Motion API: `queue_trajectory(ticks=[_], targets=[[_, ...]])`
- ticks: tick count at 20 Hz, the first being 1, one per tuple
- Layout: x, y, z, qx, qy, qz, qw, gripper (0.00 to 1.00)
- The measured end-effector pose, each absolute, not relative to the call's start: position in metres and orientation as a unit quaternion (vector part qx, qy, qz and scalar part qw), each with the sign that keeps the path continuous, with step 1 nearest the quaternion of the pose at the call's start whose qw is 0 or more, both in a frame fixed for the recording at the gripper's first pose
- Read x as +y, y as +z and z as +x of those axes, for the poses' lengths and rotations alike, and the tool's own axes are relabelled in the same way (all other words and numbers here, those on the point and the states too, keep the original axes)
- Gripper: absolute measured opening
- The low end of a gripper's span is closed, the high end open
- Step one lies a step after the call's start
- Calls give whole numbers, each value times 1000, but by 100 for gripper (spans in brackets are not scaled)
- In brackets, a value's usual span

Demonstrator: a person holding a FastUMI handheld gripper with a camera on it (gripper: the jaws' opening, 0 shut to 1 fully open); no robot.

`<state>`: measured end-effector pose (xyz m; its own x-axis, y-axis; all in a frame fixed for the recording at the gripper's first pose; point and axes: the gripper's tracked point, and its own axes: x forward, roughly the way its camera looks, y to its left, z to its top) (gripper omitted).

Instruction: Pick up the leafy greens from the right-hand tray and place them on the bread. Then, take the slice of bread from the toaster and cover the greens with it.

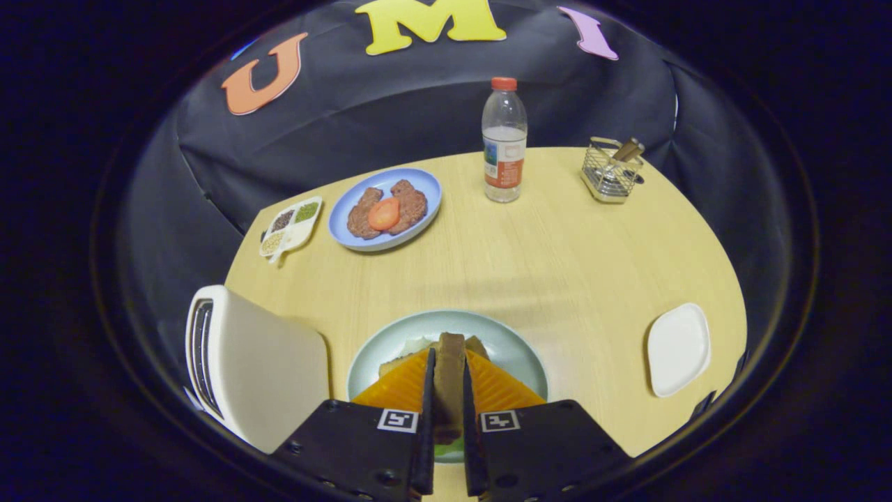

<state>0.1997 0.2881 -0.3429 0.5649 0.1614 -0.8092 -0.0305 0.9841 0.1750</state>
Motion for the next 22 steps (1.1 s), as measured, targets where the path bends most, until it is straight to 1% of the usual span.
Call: queue_trajectory(ticks=[3, 5, 6, 7, 8, 9, 10, 15, 18, 19, 20, 21, 22], targets=[[282, -353, 200, 475, 56, 79, 875, 18], [283, -361, 200, 478, 67, 80, 872, 27], [284, -363, 201, 478, 75, 81, 871, 27], [284, -364, 201, 480, 82, 82, 869, 31], [285, -365, 201, 483, 87, 86, 867, 31], [285, -365, 201, 485, 93, 90, 865, 35], [285, -365, 202, 484, 97, 90, 865, 36], [275, -347, 202, 467, 135, 65, 872, 59], [271, -322, 192, 447, 159, 53, 879, 73], [269, -312, 189, 439, 164, 49, 882, 76], [268, -302, 184, 432, 172, 48, 884, 76], [269, -290, 181, 424, 179, 46, 887, 80], [266, -278, 176, 414, 182, 43, 891, 82]])
